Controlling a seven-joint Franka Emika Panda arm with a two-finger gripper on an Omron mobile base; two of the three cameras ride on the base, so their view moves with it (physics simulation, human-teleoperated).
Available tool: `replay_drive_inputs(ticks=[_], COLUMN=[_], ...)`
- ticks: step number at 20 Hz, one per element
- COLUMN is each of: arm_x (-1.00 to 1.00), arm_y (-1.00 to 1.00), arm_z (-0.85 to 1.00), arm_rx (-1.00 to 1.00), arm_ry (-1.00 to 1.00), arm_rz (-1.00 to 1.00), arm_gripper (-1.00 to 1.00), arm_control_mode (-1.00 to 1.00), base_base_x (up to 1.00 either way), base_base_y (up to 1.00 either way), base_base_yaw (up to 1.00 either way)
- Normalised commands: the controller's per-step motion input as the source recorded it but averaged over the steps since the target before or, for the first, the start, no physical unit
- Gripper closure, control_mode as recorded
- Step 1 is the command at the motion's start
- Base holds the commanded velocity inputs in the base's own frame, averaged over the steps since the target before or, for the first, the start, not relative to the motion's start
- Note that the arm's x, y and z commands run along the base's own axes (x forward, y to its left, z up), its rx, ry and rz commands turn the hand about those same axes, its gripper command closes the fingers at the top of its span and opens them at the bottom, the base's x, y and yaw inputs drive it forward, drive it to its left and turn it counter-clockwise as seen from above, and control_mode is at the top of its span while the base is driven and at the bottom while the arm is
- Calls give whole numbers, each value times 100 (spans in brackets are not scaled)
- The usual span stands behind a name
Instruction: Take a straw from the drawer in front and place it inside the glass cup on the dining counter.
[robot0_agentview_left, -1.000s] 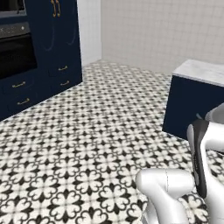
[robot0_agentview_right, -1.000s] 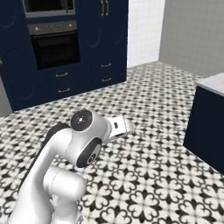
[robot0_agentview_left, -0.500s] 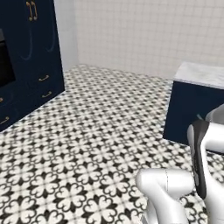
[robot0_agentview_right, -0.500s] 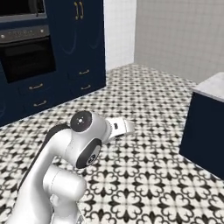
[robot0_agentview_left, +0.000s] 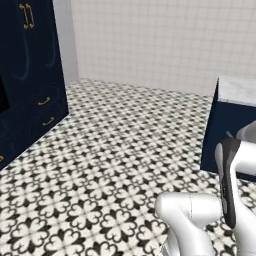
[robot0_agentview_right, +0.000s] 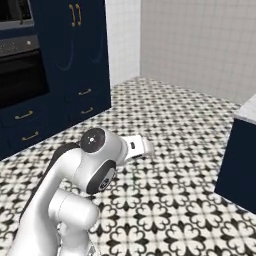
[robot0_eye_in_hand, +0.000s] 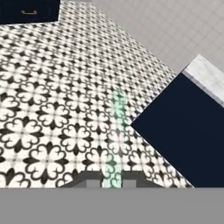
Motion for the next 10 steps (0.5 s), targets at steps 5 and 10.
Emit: replay_drive_inputs(ticks=[5,10], arm_x=[0,0], arm_y=[0,0], arm_z=[0,0], arm_rx=[0,0], arm_ry=[0,0], arm_rz=[0,0], arm_gripper=[100,100], arm_control_mode=[100,100], base_base_x=[100,100], base_base_y=[39,39], base_base_yaw=[-29,-33])
